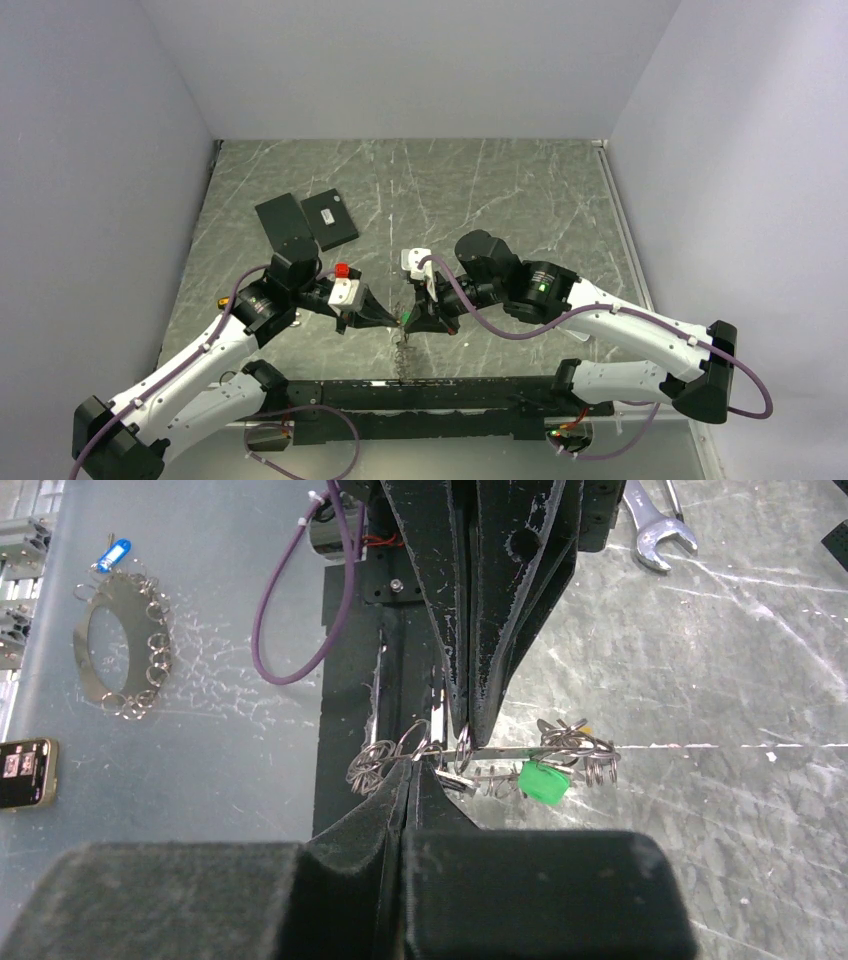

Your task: Put the keys on the keyring

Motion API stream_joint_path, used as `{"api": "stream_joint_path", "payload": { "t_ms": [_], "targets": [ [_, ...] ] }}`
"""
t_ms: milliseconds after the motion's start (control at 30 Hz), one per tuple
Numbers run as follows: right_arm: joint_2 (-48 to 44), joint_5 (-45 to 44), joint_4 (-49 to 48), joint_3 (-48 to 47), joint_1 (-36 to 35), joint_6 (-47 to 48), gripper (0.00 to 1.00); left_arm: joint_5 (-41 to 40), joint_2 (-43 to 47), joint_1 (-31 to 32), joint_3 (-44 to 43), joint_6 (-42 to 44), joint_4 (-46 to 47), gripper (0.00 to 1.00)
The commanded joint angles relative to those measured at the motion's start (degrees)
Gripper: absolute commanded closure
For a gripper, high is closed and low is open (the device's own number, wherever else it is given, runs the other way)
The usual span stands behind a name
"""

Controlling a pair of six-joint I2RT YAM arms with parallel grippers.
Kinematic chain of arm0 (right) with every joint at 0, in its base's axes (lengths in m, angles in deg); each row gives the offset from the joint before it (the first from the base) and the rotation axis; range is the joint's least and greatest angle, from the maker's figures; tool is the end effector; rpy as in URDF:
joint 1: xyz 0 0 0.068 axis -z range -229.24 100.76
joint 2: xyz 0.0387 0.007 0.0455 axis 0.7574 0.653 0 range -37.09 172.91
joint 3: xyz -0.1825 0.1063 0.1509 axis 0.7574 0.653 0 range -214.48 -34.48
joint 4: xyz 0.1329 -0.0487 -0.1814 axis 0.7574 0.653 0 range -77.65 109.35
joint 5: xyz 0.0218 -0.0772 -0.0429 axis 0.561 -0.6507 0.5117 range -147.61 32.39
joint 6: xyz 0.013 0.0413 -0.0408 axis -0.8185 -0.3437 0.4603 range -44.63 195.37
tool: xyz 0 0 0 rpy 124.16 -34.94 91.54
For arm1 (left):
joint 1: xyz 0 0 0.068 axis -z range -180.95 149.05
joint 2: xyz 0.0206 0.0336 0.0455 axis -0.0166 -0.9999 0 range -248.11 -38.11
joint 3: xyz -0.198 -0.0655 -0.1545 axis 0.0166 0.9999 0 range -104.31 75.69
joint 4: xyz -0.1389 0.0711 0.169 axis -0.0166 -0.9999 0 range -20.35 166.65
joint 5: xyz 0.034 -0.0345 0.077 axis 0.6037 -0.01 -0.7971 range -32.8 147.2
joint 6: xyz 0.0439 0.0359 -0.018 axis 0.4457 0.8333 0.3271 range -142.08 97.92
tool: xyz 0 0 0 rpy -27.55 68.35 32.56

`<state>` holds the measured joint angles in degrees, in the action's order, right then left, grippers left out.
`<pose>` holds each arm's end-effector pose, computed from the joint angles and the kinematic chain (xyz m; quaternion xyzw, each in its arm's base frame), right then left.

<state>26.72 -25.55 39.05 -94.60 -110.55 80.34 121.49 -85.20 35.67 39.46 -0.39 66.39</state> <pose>0.0852 0.2040 0.3282 -0.5709 0.6233 0.4367 0.3080 0.1009 -0.1240 0.2824 0.6030 0.4633 -0.4973 0.4178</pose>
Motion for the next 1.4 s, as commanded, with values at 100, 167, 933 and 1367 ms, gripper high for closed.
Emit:
{"api": "stream_joint_path", "payload": {
  "t_ms": [100, 167, 933, 1367],
  "targets": [
    [0.1, 0.0, -1.3, -3.0, -0.2, 1.2, 1.00, 3.0, 0.3, -0.2, -2.2, 0.0, 0.9, 1.00],
    [0.2, 0.0, -1.0, -3.0, -0.2, 1.2, 1.00, 2.8, 0.7, -0.2, -2.1, 0.1, 0.9, 1.00],
    [-3.8, -4.6, 0.3, 0.1, -0.2, 0.0, 1.00, 4.0, 3.6, -0.3, -1.5, -0.8, 2.8, 1.00],
    [-4.5, -5.1, 0.3, 0.5, -0.1, 0.1, 1.00, 4.0, 3.1, -0.3, -1.7, -0.5, 2.6, 1.00]
  ]
}}
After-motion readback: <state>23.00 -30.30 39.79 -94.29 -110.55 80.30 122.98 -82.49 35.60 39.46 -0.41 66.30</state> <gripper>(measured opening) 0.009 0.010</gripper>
